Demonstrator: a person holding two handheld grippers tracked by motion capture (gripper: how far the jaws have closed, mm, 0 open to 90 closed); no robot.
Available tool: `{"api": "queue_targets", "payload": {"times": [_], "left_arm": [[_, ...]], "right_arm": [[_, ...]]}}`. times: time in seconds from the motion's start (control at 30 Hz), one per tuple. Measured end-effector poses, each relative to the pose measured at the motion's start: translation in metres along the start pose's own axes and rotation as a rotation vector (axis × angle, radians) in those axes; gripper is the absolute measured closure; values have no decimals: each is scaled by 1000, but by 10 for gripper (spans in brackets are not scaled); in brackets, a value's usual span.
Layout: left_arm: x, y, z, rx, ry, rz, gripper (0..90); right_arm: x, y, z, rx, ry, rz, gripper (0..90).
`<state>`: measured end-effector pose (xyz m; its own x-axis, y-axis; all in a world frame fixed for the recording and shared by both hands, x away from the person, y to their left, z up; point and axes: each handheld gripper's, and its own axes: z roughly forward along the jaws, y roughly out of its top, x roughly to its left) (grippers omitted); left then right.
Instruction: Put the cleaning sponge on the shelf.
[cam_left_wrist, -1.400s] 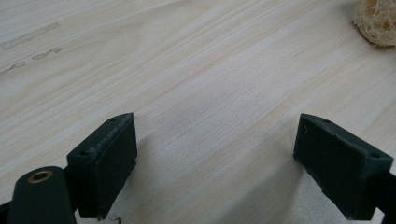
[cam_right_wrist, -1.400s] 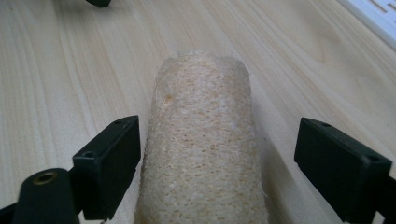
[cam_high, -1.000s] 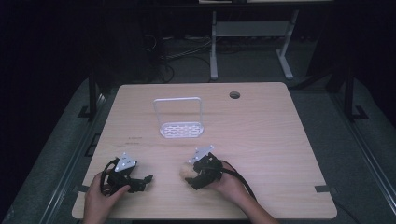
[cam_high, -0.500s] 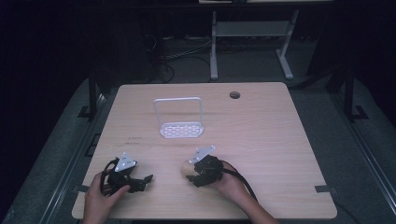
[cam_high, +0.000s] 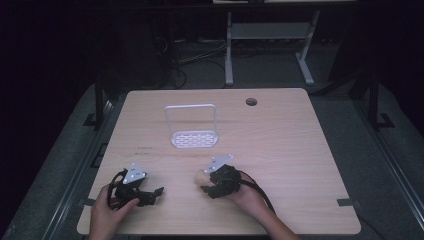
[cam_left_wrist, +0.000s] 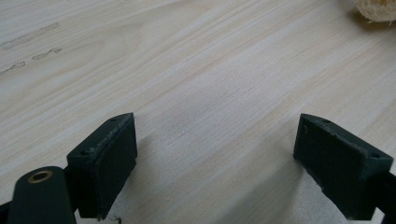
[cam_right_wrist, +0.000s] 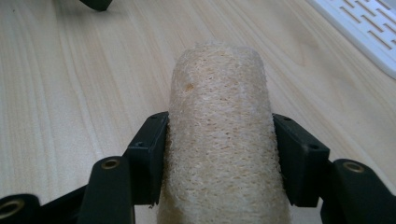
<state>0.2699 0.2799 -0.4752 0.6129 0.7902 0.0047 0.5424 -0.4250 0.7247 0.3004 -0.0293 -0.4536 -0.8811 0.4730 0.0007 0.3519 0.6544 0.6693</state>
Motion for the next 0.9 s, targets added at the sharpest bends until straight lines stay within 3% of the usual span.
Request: {"api": "queue_targets", "payload": {"times": [0.9], "left_arm": [[0,0,0,3,-1,1,129]], "right_arm": [[-21,7,-10,-34,-64,33,410]]}}
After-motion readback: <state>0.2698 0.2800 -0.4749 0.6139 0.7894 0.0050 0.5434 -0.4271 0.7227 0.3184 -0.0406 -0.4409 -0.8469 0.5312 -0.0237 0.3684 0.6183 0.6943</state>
